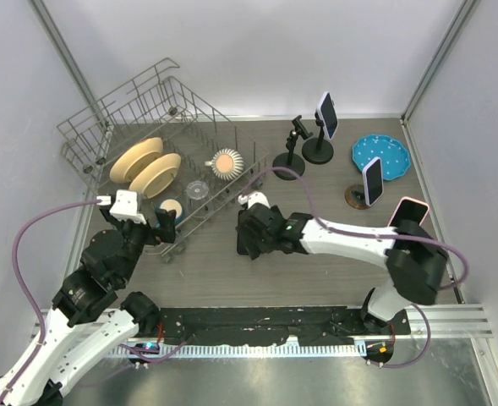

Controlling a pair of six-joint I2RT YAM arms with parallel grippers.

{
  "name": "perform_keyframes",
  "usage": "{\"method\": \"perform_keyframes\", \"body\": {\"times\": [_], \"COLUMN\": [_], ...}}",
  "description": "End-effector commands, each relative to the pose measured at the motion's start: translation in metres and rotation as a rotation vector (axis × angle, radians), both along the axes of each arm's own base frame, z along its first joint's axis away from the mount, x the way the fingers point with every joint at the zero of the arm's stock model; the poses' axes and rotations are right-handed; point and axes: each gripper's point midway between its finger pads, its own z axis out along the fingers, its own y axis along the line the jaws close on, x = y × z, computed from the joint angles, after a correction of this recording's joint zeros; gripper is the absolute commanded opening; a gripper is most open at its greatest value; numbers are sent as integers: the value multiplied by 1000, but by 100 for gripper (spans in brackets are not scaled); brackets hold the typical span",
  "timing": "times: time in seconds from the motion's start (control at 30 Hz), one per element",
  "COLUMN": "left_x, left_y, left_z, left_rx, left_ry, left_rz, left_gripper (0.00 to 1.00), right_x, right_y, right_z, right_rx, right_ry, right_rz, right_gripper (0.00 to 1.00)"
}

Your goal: Remove the phone from the phone stand

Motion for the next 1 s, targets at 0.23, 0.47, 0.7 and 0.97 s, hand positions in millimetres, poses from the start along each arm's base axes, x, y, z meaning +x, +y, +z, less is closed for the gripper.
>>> {"method": "perform_keyframes", "body": {"times": [0.23,0.47,0.7,0.97], "left_x": [-2,-5,-6,-4], "left_y": [-3,-4,-4,-7], "left_z": [13,14,11,7], "left_rx": [-49,-67,-68,-57], "left_ry": [-52,-62,-60,-46], "left_rz": [-27,-40,-43,-49], "left_gripper": [100,100,100,100], "right_x": [74,102,140,208], "right_y": [-126,-231,-266,-230], "right_z": [148,188,207,261], "right_rx": [58,135,227,376], "right_ry": [-381,-522,-619,-752], "right_rz": [-479,-893,-979,-797], "right_gripper": [100,100,94,91]}}
